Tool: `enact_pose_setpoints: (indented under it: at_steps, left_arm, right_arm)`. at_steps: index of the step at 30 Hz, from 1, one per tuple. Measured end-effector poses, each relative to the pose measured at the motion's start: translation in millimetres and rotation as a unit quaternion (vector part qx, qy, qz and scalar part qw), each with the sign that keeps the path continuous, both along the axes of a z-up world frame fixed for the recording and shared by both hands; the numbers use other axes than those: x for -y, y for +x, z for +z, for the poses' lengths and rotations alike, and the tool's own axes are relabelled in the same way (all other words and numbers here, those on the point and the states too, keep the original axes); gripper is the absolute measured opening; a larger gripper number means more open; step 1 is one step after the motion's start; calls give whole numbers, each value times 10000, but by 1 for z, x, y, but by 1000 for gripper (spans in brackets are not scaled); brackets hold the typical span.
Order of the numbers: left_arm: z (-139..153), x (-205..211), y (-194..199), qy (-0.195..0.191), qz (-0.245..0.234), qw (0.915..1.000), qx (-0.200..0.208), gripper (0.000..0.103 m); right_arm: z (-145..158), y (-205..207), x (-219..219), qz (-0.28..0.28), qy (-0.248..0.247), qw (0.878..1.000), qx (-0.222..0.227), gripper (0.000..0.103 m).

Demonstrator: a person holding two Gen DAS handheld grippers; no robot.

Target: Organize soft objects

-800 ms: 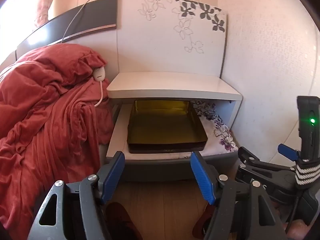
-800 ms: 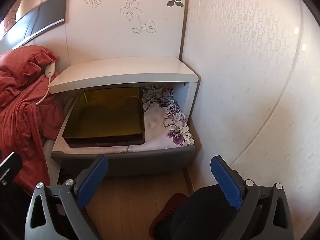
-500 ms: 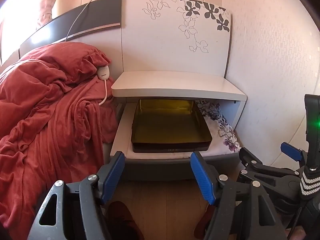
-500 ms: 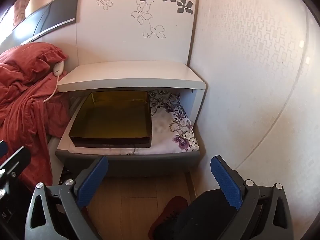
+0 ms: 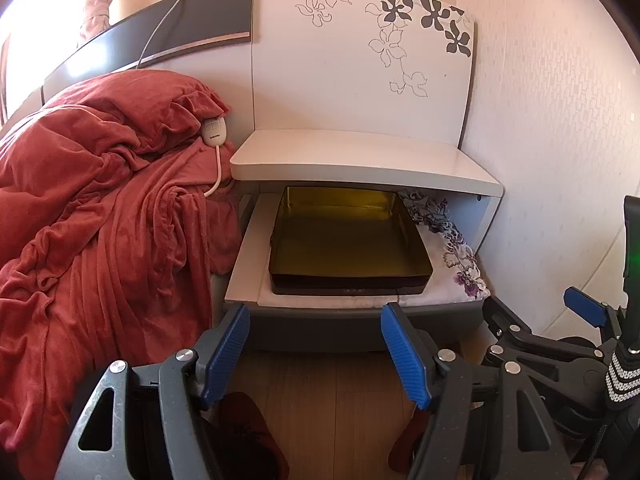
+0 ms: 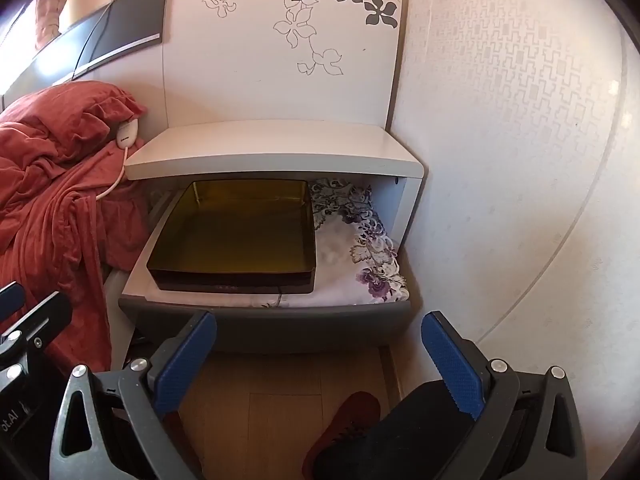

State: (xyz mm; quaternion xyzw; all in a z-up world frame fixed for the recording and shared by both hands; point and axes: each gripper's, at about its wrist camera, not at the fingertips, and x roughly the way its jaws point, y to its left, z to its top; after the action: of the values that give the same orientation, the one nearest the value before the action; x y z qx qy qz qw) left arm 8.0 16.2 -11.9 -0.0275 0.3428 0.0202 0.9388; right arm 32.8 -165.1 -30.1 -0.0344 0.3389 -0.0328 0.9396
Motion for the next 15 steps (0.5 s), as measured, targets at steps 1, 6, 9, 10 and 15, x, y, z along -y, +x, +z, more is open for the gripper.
enact_pose_setpoints:
  at_steps: [1,6,9,10,15]
  left_arm:
    - [0,-1,1,-24,-3,10000,-19,69]
    - [-2,-4,2,-119,-1,9999,-78,69]
    - [-3,-4,3,-166,-5,9998,-105,69]
    - [-3,-4,3,-173,1,9998,-112,69]
    - [-3,-6,4,-211,3,9997,-132,69]
  right_arm:
    - [0,1,1,9,6,10000,-9,103]
    - [-2,1,1,24,9,10000,-22,103]
    - [-2,1,1,46,-9,10000,-39,103]
    - [-3,1,0,55,-13,10000,-37,103]
    - [-2,0,-4,89,-53,9999,-25,103]
